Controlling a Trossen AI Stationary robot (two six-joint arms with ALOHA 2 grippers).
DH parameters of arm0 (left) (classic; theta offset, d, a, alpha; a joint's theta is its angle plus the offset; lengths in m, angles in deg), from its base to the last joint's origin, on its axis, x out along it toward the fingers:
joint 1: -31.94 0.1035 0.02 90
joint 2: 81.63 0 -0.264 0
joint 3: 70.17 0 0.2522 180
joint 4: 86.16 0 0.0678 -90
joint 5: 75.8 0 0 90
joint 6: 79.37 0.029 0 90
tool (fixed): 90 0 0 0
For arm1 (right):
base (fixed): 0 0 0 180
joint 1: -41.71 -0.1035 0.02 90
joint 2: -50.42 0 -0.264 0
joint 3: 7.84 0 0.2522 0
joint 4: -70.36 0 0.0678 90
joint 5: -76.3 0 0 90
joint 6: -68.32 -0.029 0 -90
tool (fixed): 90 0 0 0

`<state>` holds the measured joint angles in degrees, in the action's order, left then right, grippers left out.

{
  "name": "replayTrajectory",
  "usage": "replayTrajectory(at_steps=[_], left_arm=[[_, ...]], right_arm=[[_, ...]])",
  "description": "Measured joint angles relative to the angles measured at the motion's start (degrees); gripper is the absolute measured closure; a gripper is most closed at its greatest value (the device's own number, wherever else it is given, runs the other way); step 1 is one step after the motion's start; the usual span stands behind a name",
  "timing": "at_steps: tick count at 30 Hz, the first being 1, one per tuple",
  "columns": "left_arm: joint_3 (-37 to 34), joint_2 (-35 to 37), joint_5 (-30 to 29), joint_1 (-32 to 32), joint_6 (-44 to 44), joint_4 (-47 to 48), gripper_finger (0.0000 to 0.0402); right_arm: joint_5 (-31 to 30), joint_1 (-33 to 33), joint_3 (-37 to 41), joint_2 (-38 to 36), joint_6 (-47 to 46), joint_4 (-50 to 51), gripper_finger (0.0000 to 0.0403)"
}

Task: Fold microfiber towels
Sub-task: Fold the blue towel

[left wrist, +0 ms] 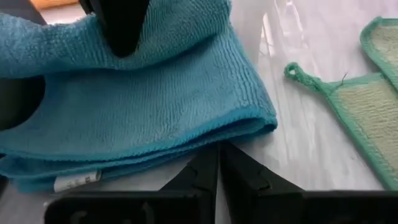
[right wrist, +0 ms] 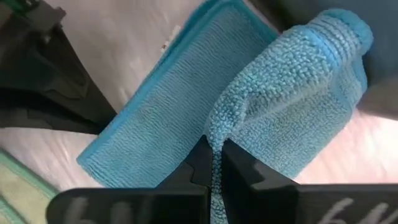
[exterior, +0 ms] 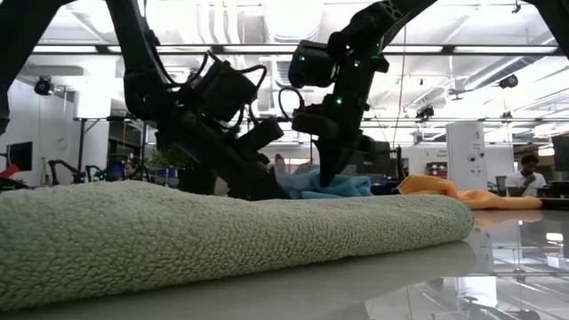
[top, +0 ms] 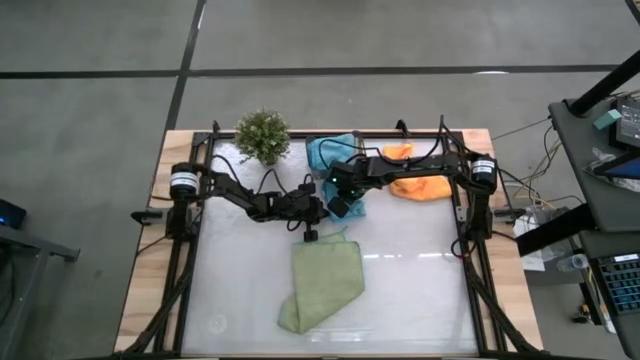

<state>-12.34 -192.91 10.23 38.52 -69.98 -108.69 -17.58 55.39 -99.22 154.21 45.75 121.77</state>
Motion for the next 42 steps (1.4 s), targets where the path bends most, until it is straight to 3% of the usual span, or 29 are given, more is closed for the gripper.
replayTrajectory(at_steps=[19, 34, 38, 42], left_arm=[[0.9, -0.2, 0.1, 0.2, 0.0, 0.7, 0.0395], [0.9, 1.4, 0.6, 0.1, -0.1, 3.1, 0.0395], [0.8, 4.3, 0.6, 0.1, 0.0, 7.8, 0.0395], [0.7, 5.2, 0.6, 0.1, 0.0, 9.4, 0.0395]], right_arm=[[-0.2, -1.0, 0.1, 0.1, -0.9, -8.2, 0.0389], [1.5, -1.4, 0.0, -0.2, 1.4, -9.8, 0.0261], [5.3, -1.9, 0.0, -2.2, 3.8, -8.8, 0.024], [3.4, -2.6, 0.7, -4.4, 4.4, -6.1, 0.0233]])
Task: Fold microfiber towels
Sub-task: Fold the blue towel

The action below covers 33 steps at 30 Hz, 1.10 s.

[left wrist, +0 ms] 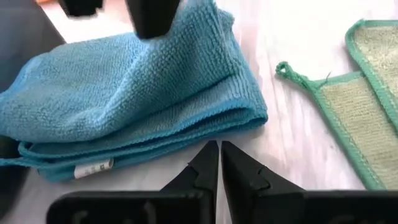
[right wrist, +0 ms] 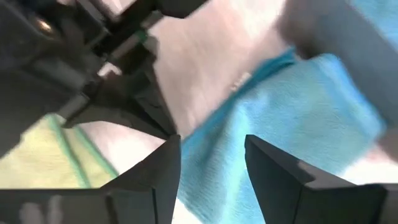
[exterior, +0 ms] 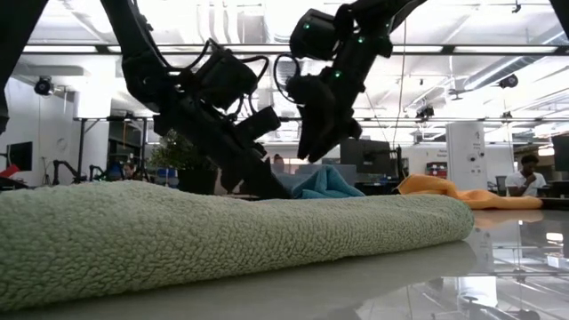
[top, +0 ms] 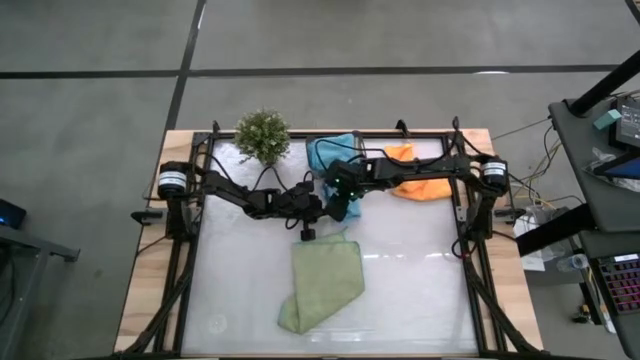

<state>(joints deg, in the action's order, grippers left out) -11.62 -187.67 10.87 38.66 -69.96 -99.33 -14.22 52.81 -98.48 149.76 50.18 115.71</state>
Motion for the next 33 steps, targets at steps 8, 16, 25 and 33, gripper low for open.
replayTrajectory(at_steps=[8, 16, 25, 33], left_arm=[[0.0, -0.6, 0.0, 0.0, 0.0, -1.1, 0.0395], [0.1, -0.7, 0.1, 0.0, 0.0, -2.6, 0.0395], [0.1, -0.7, 0.1, 0.0, 0.0, -2.6, 0.0395], [0.1, -0.7, 0.1, 0.0, 0.0, -2.6, 0.0395]], right_arm=[[-3.8, -0.7, 4.1, -0.8, -1.9, -1.4, 0.0232], [-3.4, -1.9, 7.0, -0.5, -4.4, -5.6, 0.0286], [-3.5, -3.6, 7.5, 0.0, -4.8, -9.4, 0.039], [-3.5, -4.0, 7.6, 2.7, -5.0, -13.1, 0.0394]])
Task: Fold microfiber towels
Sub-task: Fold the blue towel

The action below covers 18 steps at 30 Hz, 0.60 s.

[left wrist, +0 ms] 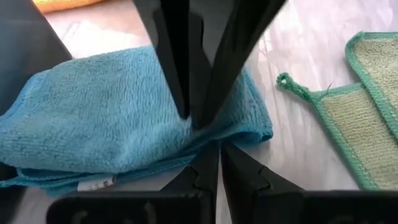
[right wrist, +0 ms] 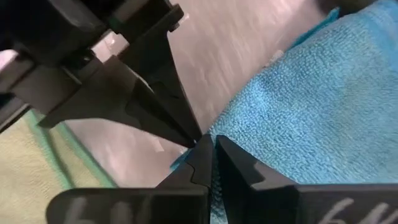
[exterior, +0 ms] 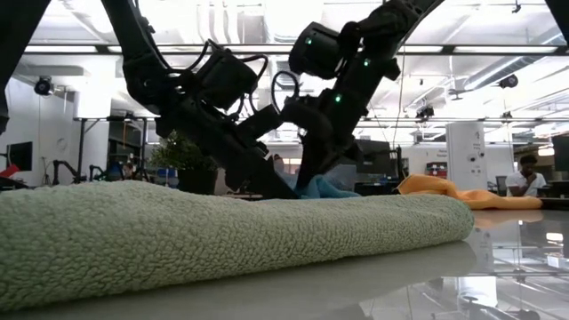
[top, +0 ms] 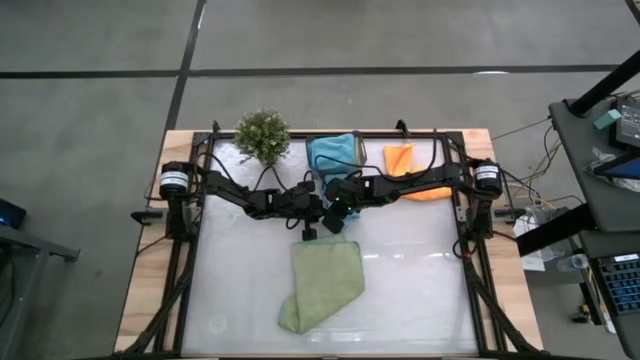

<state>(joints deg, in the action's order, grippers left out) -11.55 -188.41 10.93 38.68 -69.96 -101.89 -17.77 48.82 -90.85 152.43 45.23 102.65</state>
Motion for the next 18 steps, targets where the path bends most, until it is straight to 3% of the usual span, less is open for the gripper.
replayTrajectory(at_steps=[11, 18], left_arm=[[0.0, 0.4, 0.1, -0.1, 0.0, 1.4, 0.0395], [0.0, 5.6, 0.2, -0.1, 0.0, 11.3, 0.0395]], right_arm=[[0.0, 0.0, -0.2, 2.1, 0.0, -1.5, 0.0389], [1.3, 0.0, -0.8, 2.1, -0.1, -1.3, 0.0324]])
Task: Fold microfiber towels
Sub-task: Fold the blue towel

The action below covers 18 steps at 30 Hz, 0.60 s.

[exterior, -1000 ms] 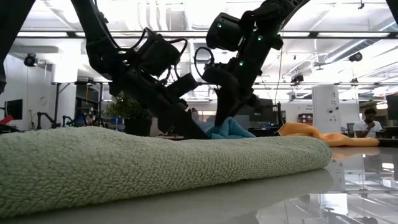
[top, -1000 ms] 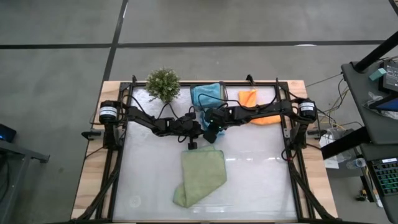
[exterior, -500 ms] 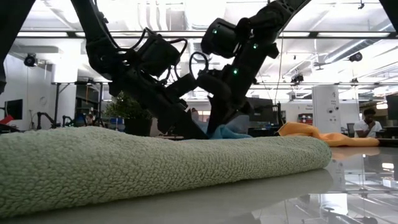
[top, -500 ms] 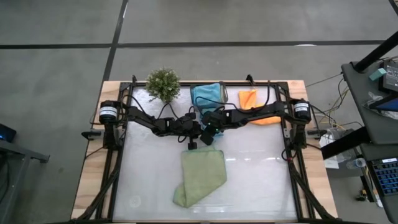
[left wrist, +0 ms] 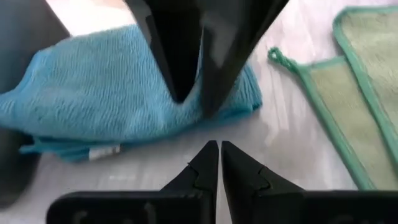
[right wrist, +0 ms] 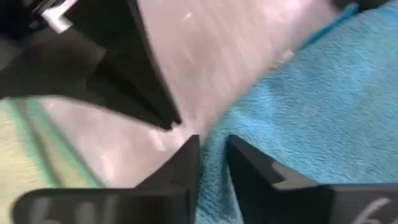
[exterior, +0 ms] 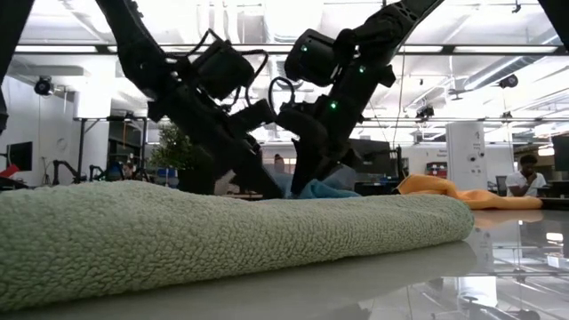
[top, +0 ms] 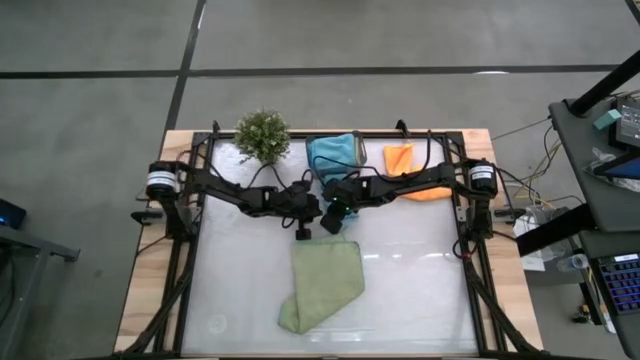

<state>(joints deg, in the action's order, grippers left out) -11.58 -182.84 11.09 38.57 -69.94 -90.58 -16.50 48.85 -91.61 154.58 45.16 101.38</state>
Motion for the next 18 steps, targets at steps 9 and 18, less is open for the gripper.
replayTrajectory(at_steps=[9, 18], left_arm=[[-0.1, 8.0, -0.1, 0.2, 3.1, 4.9, 0.0395], [0.0, 5.2, -0.5, 0.9, 4.5, -8.0, 0.0395]], right_arm=[[4.2, 0.0, -1.2, -4.4, 4.9, 2.7, 0.0241], [3.7, 0.5, 5.8, -15.4, 11.2, -0.1, 0.0284]])
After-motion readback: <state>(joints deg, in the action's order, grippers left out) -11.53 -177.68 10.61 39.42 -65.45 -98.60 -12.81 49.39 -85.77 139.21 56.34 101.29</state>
